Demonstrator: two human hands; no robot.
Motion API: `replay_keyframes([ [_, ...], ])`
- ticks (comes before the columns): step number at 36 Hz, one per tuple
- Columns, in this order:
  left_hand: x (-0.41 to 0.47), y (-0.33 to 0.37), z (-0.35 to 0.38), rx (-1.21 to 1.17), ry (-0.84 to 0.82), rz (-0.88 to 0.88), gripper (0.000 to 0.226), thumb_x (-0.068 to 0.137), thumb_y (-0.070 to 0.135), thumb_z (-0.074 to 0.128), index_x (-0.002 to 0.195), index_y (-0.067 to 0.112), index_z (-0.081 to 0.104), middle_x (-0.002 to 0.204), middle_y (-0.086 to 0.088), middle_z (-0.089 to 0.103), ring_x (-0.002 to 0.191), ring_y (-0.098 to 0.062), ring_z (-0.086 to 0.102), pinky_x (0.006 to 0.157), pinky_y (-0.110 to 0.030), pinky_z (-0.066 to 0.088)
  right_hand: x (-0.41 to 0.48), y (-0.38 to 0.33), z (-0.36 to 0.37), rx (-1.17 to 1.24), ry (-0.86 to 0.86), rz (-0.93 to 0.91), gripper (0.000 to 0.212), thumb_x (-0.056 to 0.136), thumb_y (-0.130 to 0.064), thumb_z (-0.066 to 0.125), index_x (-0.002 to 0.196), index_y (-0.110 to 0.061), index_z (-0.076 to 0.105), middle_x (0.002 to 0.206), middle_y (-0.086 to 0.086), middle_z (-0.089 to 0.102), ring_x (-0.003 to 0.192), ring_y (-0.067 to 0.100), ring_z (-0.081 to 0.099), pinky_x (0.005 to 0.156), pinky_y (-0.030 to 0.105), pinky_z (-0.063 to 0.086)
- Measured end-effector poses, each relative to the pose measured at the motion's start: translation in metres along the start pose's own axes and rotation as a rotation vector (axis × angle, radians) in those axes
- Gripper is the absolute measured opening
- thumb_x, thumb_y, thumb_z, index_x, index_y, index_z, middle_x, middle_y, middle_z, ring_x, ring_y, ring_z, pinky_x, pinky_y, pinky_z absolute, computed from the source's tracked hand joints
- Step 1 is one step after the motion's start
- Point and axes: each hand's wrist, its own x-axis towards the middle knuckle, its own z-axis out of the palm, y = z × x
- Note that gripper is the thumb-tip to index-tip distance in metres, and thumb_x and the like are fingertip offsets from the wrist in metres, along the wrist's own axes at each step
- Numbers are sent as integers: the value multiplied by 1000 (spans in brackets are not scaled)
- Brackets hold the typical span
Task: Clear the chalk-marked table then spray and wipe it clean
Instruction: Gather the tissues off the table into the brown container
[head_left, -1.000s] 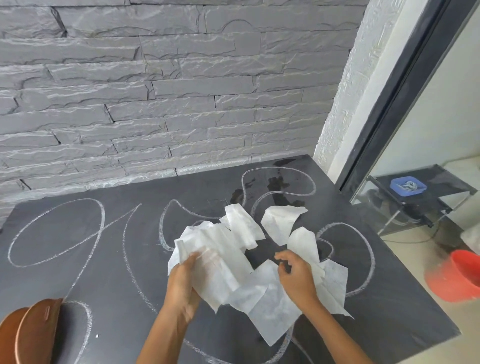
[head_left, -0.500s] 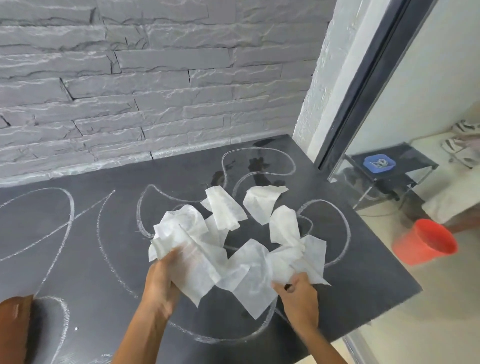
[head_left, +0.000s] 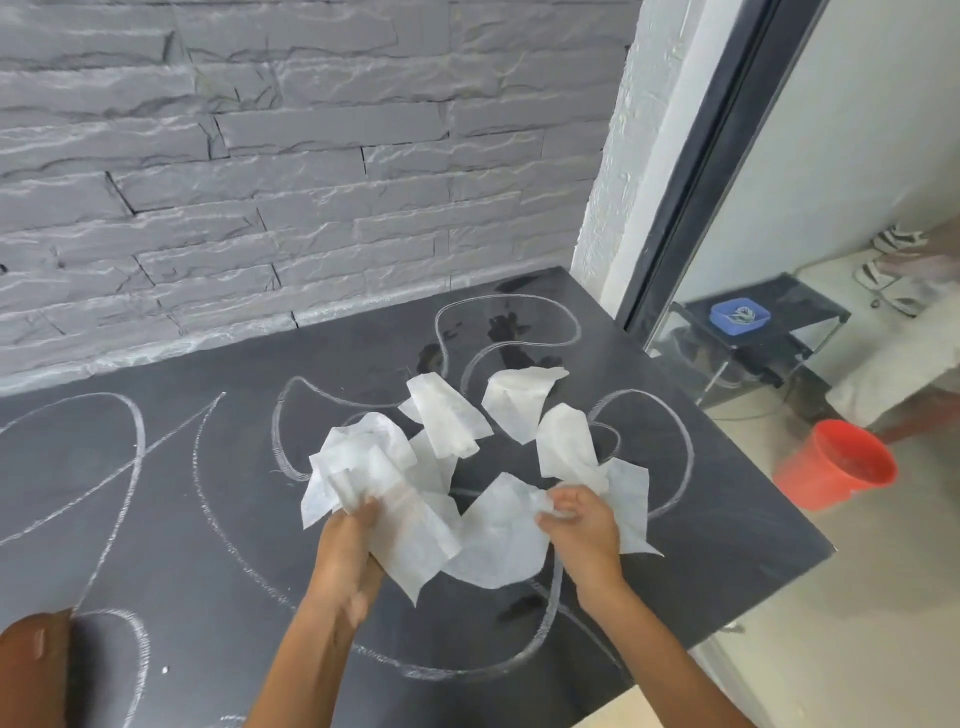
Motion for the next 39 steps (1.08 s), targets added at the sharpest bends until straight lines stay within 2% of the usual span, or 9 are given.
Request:
replay_keyframes([
  [6, -6, 15, 1, 56, -80, 35, 25, 99, 6, 39, 98, 15, 62, 77, 0, 74, 79, -19, 68, 72, -38, 51, -1, -72, 2, -212, -164, -273, 39, 88, 1, 55, 119, -22, 61, 74, -11, 53, 64, 6, 51, 53, 2, 39],
  [12, -12, 25, 10, 51, -130, 33, 25, 97, 6, 41, 89, 18, 61, 67, 1, 73, 81, -24, 65, 75, -43, 50, -14, -119, 27, -498, -285, -556, 49, 87, -6, 54, 130, -29, 54, 51, -10, 39, 46, 6, 40, 53, 13, 37],
  [15, -15, 29, 17, 25, -140, 39, 27, 97, 5, 41, 85, 16, 62, 64, -1, 72, 71, -22, 66, 70, -38, 48, -27, -128, 42, -604, -357, -718, 55, 85, -7, 51, 137, -26, 48, 95, -9, 65, 87, 8, 58, 82, 20, 42],
  [17, -14, 31, 20, -38, -182, 19, 25, 98, 7, 41, 92, 11, 65, 71, -5, 74, 66, -19, 70, 70, -37, 50, -34, -127, 52, -670, -417, -782, 58, 86, -7, 48, 141, -23, 42, 137, -9, 52, 123, 12, 45, 103, 22, 33],
  [24, -3, 32, 27, -170, -244, -68, 55, 92, 54, 42, 110, 7, 64, 98, -12, 72, 88, -22, 71, 73, -31, 58, -58, -109, 60, -703, -499, -832, 64, 86, -3, 47, 146, -20, 30, 138, -2, 48, 125, 18, 40, 101, 33, 38],
  [29, -2, 26, 40, -98, -249, -65, 42, 84, 50, 57, 95, 10, 68, 89, -9, 70, 82, -20, 70, 79, -34, 51, -54, -94, 49, -606, -477, -737, 56, 89, -12, 50, 141, -23, 34, 116, 4, 58, 108, 19, 52, 93, 34, 44],
  [32, 0, 22, 47, -48, -246, -78, 35, 96, 32, 47, 100, 4, 67, 86, -10, 73, 75, -18, 71, 69, -31, 57, -45, -86, 37, -205, -485, -528, 40, 83, -10, 56, 119, -27, 56, 108, -7, 65, 94, 13, 62, 87, 26, 50],
  [35, 2, 18, 57, -12, -232, -100, 31, 99, 17, 43, 116, -2, 60, 102, -15, 72, 85, -23, 71, 69, -35, 57, -21, -76, 13, 123, -295, -319, 24, 83, -3, 57, 92, -23, 66, 105, -3, 69, 95, 19, 66, 84, 30, 53],
  [39, 1, 14, 68, -50, -234, -95, 19, 97, 12, 47, 106, 6, 62, 87, -7, 75, 76, -19, 72, 70, -37, 51, 24, -46, -34, -32, 71, -158, 13, 87, -6, 56, 84, -16, 65, 92, -2, 65, 90, 17, 61, 71, 16, 44],
])
